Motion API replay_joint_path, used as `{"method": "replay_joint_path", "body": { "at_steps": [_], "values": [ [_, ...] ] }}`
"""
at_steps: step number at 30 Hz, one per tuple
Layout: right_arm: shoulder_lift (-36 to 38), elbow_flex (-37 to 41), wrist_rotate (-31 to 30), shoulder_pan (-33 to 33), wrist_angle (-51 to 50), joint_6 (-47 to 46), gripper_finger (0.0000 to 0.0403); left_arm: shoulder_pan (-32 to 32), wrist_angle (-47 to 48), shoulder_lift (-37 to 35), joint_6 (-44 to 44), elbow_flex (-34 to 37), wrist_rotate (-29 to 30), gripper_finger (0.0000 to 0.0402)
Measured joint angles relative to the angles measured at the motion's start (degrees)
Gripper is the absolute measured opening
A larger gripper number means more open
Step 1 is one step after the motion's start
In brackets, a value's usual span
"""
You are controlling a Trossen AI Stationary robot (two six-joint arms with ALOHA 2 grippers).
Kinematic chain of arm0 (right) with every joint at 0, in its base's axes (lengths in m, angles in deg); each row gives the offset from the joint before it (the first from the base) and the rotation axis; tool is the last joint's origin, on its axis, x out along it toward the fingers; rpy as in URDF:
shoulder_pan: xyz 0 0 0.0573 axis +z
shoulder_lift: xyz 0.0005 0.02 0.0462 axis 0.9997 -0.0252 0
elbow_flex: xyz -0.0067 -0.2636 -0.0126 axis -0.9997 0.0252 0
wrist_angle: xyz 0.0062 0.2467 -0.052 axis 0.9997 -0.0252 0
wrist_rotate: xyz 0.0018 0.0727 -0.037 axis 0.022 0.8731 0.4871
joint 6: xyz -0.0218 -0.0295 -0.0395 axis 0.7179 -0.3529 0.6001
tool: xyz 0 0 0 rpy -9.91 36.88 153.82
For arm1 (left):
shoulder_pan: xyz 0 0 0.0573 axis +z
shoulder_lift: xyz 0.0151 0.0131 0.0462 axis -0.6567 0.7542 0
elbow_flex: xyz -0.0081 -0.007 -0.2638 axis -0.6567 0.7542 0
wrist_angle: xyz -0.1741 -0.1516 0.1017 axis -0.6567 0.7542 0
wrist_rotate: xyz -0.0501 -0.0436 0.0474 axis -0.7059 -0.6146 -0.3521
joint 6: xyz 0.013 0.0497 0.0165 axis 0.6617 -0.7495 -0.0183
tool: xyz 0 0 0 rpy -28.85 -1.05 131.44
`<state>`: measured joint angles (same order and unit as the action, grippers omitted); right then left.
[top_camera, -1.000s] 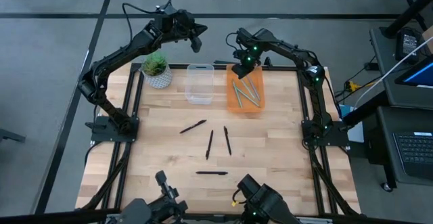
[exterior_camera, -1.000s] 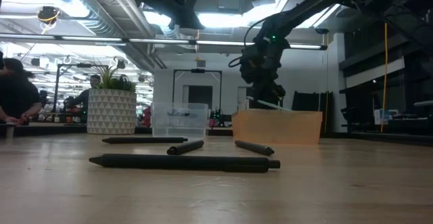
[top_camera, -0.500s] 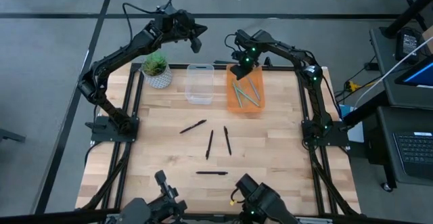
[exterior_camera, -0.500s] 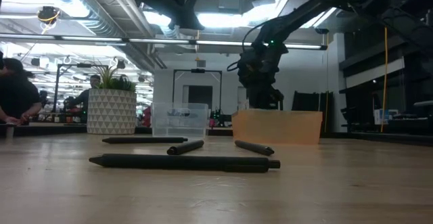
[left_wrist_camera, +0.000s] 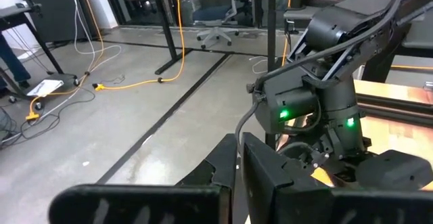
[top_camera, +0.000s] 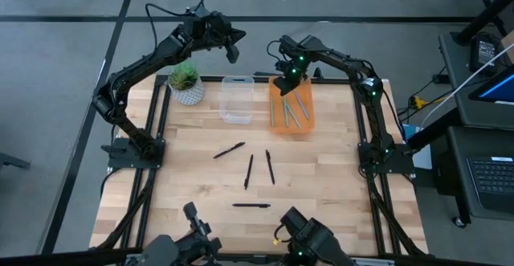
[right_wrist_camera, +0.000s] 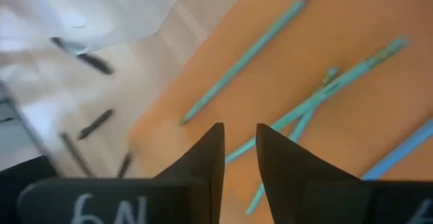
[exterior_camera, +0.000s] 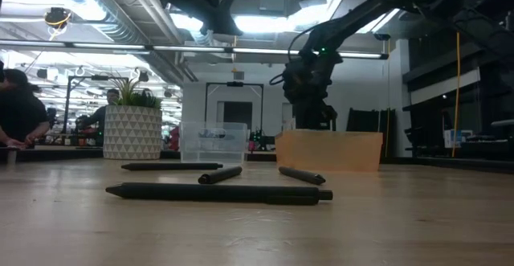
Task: Sort pens & pencils
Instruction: Put the black pen into the transparent bin
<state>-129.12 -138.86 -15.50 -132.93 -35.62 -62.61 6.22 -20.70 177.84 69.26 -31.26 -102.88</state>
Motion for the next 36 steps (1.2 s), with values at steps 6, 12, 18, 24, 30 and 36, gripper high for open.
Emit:
{"method": "replay_joint_path", "body": {
  "at_steps": [6,12,18,24,30,36],
  "values": [
    [4.3,-0.1,3.1,0.9,-4.1,-1.5,0.0082,0.9,2.7,0.0,-0.2,0.0,0.0,0.0016],
    [12.3,-0.2,1.6,4.6,-5.2,-2.8,0.0037,1.9,7.5,0.0,-0.2,0.0,0.2,0.0016],
    [17.9,-0.2,1.9,12.5,-6.4,-5.8,0.0005,0.3,16.8,-2.2,-0.8,0.1,0.0,0.0016],
    [18.6,0.0,-2.6,23.0,-7.0,-8.6,0.0038,-2.8,26.6,-6.7,0.1,0.1,0.0,0.0016],
    [18.5,3.4,-10.8,30.9,-8.0,-11.5,0.0048,-8.9,37.3,-9.9,4.8,0.0,0.3,0.0016],
    [18.5,6.6,-19.3,36.5,-10.1,-14.0,0.0045,-19.9,44.7,-10.0,11.1,0.7,10.5,0.0016]
  ]
}}
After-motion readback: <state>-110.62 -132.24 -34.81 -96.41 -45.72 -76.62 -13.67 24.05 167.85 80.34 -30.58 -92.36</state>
